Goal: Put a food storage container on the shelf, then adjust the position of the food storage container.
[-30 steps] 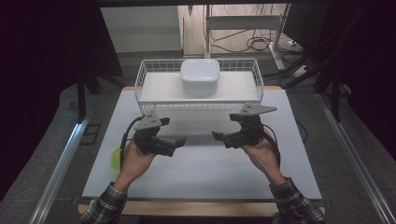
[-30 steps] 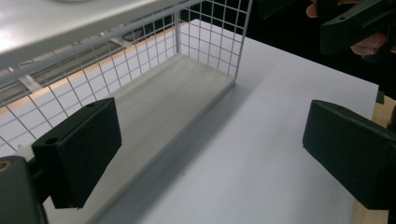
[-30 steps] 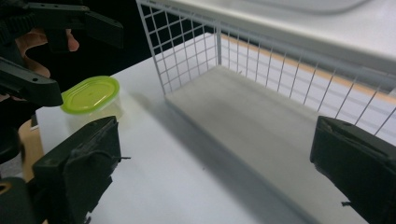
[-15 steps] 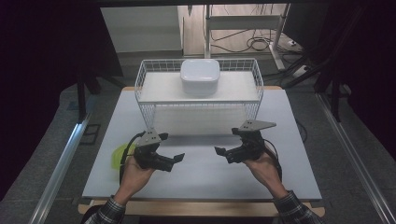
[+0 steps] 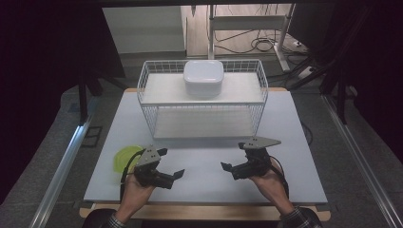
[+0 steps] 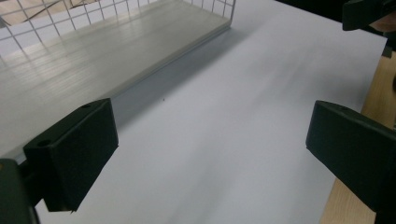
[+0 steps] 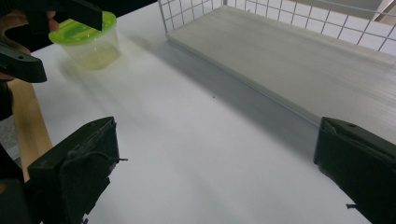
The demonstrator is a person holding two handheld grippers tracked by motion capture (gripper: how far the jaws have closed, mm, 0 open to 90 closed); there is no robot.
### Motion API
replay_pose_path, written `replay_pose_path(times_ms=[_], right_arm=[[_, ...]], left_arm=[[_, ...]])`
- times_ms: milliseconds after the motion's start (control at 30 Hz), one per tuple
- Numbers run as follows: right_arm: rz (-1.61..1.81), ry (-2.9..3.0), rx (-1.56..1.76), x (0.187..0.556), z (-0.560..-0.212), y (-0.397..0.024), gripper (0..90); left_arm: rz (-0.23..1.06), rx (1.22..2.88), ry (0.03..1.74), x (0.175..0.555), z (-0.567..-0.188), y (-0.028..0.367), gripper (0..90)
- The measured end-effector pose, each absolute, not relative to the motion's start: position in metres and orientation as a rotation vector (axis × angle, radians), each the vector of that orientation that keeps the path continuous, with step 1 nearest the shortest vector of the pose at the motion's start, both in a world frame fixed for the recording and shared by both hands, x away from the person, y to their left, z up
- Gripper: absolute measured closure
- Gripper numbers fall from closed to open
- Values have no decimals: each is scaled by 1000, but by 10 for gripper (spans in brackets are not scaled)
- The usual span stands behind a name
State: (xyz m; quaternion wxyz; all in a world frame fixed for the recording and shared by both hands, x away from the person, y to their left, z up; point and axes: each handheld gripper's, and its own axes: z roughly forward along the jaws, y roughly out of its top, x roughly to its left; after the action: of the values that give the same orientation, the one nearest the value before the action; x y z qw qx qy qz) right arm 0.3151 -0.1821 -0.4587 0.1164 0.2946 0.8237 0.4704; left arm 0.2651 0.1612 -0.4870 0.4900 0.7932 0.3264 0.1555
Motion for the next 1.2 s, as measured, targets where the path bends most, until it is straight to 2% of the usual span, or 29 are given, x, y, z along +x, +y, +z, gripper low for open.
replay_pose_path(times_ms=[567,867,967,1100,1200], right_arm=[[1284,2475,839,299,-489,-189,4],[1247,2485,859,301,-494,-193,4],[1233,2488,859,303,-495,-192,4],[1213,2492,864,304,-497,-192,4],[1209,2490,859,305,-498,-192,5]], left_arm=[[395,2043,769,252,-513,148,5],[435,2078,811,253,-507,149,10],[413,2058,835,255,-504,155,14],[451,2049,866,256,-499,163,57],[480,2040,879,256,-495,169,139]])
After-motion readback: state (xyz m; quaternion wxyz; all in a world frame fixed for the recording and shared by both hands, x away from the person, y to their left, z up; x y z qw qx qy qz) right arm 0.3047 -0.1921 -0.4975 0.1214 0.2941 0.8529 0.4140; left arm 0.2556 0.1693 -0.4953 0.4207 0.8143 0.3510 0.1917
